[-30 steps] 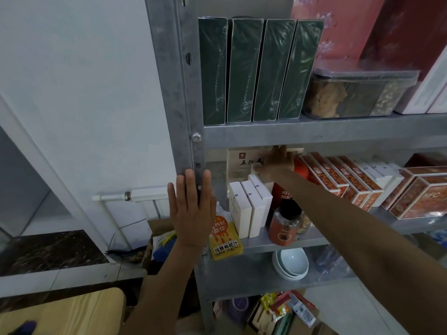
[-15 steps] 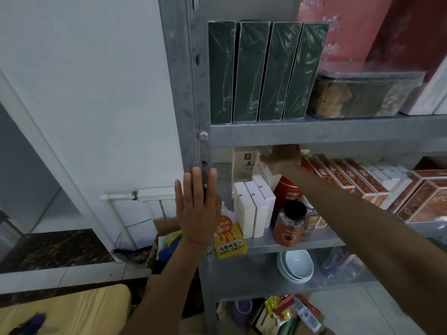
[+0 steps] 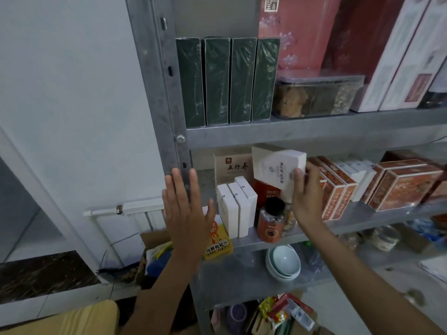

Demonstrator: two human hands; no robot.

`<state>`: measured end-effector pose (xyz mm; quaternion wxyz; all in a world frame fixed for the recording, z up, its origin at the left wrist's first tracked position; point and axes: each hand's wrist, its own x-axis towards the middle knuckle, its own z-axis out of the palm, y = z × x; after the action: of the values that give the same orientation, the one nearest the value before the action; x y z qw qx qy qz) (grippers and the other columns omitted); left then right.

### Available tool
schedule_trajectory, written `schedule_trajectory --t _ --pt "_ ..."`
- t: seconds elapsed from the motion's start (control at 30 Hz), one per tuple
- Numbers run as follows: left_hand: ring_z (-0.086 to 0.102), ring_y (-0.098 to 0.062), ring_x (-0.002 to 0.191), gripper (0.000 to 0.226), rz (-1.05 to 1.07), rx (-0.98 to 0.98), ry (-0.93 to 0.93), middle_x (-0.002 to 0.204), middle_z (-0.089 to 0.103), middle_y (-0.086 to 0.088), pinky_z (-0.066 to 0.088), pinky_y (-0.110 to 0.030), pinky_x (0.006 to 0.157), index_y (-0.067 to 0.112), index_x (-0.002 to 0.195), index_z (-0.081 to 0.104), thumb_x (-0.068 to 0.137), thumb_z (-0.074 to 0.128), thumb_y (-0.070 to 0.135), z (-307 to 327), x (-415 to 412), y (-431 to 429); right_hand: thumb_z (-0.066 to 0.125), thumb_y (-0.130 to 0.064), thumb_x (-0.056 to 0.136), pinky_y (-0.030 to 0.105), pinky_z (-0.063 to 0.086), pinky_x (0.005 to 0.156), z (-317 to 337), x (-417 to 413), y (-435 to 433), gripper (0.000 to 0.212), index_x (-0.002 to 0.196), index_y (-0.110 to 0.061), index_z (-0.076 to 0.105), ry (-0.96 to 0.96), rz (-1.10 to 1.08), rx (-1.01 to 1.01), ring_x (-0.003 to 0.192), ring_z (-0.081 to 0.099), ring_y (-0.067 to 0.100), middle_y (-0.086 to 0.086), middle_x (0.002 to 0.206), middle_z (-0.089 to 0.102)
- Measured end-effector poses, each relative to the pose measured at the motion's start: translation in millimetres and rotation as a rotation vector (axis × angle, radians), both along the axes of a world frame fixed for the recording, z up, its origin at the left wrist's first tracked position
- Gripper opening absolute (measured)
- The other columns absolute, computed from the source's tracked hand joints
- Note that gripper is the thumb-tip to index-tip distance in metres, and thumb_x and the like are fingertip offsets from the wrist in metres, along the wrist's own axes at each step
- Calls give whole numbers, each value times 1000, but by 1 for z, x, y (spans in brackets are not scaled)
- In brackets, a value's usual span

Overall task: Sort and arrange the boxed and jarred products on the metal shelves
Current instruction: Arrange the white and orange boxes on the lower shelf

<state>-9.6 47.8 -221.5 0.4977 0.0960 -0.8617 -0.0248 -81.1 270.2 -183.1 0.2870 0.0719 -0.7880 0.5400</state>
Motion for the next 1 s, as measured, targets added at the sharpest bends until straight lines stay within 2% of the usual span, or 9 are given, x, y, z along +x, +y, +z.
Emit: schedule_trajectory --t 0.17,0.33,0.47,0.53,0.63,0.7,0.77,0.87,1.0 --pt "-3 -26 151 90 -377 -86 -165 161 6 -17 6 -44 121 14 154 15 85 63 45 -7 16 46 39 -21 105 1 41 57 -13 44 25 19 102 -7 51 -27 -58 -202 71 54 -18 -11 85 54" --pt "-3 -21 150 102 -667 20 -455 163 4 -8 2 -44 118 24 155 10 78 61 69 4 23 72 42 -26 103 7 39 49 -5 67 36 28 83 -21 62 -189 100 -193 58 56 -7 -8 68 63" --pt "25 -23 143 96 -679 131 -559 157 29 -4 25 -45 116 26 153 25 75 66 65 17 30 71 44 -38 102 11 48 54 6 72 44 30 95 -23 68 -344 216 -213 69 67 0 -8 81 73" --pt "33 -15 136 93 -746 325 -643 151 38 6 34 -38 109 32 151 29 73 71 63 23 35 72 39 -48 101 20 54 64 11 70 51 38 110 -26 68 -525 343 -376 90 70 8 -7 98 75" --pt "60 2 111 63 -1050 991 -728 118 62 29 55 -21 81 44 129 51 73 79 49 34 41 76 46 -47 96 33 57 80 10 66 57 44 134 -27 54 -616 561 -528 112 65 20 2 124 67" --pt "66 0 101 50 -1117 1250 -772 109 70 19 54 -15 73 41 116 60 70 75 54 35 42 78 57 -40 92 40 53 93 4 65 56 54 143 -31 43 -647 641 -488 117 62 22 4 129 64" --pt "69 -16 102 62 -1182 1517 -835 113 72 -1 58 -25 76 28 118 61 66 69 61 31 44 82 65 -30 90 43 50 97 -3 64 54 53 140 -30 46 -672 715 -498 117 62 25 8 127 64" --pt "67 -34 108 79 -1217 1784 -894 122 67 -15 57 -44 88 19 130 55 68 72 66 23 45 86 65 -18 85 38 57 85 -6 61 52 50 133 -17 52 -679 726 -649 112 65 28 13 123 66" --pt "71 -27 99 66 -1093 1779 -780 108 73 -12 60 -36 79 18 114 65 71 58 67 18 42 82 69 -13 75 27 58 65 -8 60 52 56 129 -11 52 -612 557 -719 95 72 21 7 106 74"
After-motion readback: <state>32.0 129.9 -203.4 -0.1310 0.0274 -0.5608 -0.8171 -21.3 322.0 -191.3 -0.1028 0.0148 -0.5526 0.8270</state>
